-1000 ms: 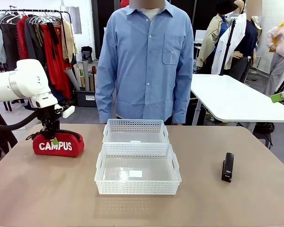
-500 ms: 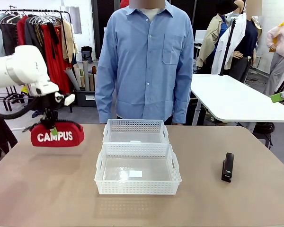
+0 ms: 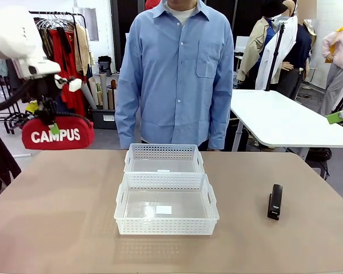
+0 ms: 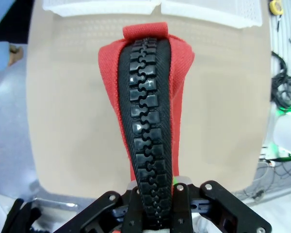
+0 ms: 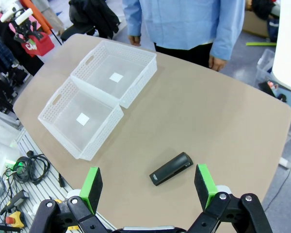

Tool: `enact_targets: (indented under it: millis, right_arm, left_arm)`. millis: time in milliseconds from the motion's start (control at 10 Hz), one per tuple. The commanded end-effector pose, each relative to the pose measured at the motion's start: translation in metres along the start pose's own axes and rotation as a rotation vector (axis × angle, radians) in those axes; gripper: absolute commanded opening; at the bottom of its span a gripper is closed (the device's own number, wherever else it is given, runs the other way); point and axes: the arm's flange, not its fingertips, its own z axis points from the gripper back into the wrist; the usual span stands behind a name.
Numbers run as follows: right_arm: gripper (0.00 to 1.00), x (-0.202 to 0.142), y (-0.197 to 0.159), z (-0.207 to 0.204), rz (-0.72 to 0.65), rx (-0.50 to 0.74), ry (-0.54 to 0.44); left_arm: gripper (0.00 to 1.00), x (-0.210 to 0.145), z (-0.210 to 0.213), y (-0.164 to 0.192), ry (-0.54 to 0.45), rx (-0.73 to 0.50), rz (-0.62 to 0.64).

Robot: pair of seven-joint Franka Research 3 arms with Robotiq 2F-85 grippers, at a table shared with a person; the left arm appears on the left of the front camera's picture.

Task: Distribute items into two baskets.
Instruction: Pick up the Pencil pouch that the person points to.

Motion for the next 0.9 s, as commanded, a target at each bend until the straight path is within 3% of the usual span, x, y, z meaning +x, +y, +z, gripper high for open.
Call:
enact_targets:
  millis: [0,400,800]
  right_arm:
    - [1.00,0.002,0.000,0.001,0.009,0.021,-0.021]
    - [1.00,0.002,0.000,0.001,0.009,0.021,-0.021]
    - [1.00,0.002,0.000,0.001,0.009,0.021,-0.021]
  left_arm:
    - [0.00,-0.007,0.024,-0.025,0.028,0.029,0.037]
    - [0.00,-0.025,0.039,-0.050,0.013,0.044,0.048]
    - [0.00,-0.024,0.044,-0.045,0.002,0.042,0.044]
